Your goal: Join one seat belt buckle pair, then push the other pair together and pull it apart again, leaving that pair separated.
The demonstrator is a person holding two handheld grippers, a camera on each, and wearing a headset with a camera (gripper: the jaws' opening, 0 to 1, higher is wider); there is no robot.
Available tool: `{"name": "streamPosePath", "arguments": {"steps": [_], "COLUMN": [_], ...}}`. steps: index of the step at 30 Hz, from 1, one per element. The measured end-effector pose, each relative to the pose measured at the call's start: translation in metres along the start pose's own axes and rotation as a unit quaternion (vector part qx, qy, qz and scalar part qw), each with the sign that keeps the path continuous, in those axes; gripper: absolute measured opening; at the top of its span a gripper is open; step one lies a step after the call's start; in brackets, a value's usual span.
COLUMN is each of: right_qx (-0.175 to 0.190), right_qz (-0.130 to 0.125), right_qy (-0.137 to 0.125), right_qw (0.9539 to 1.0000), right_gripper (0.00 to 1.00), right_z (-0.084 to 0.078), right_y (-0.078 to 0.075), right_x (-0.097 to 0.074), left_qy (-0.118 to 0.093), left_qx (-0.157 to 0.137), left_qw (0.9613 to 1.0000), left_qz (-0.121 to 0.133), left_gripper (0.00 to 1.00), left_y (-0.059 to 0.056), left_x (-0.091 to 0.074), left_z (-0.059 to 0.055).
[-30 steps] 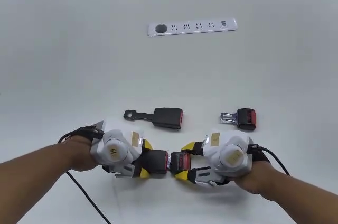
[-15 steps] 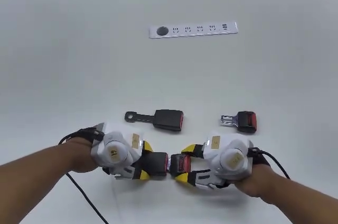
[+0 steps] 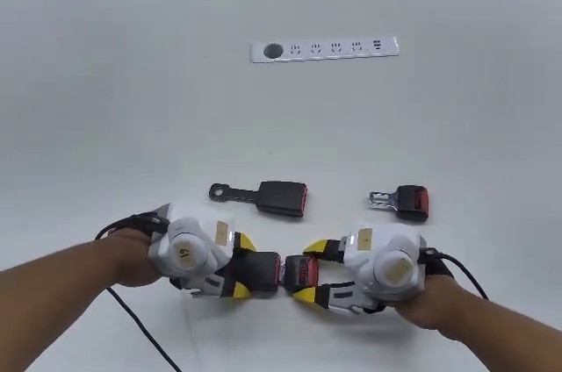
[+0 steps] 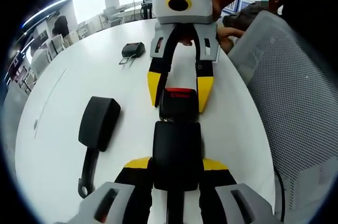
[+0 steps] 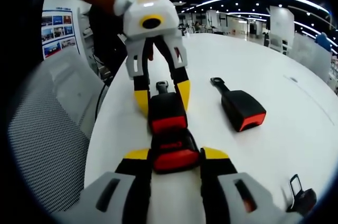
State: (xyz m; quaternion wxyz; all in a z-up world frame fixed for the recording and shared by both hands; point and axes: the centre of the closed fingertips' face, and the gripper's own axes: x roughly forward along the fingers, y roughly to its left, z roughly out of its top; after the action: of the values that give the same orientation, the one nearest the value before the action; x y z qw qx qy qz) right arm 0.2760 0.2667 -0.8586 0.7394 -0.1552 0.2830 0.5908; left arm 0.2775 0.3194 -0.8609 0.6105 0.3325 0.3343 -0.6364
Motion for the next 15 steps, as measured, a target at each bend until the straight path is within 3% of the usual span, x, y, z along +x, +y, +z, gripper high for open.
{"name": "streamPosePath", "arguments": {"steps": [15], "right_qx": [-0.005], "right_qz": [-0.007], "right_qy": [-0.021], "right_qw": [0.9997], "right_gripper": [0.36], "right_z": [-0.0014], "right_y": [0.0014], "right_x": [-0.0021], "left_qy": [-0.038], "left_qx": [-0.001], "left_qw": [0.9993], "left_qz": [0.001], "left_gripper": [0.35], "left_y": [0.0013], "left_x": [-0.0009], "left_z": [0.0004]}}
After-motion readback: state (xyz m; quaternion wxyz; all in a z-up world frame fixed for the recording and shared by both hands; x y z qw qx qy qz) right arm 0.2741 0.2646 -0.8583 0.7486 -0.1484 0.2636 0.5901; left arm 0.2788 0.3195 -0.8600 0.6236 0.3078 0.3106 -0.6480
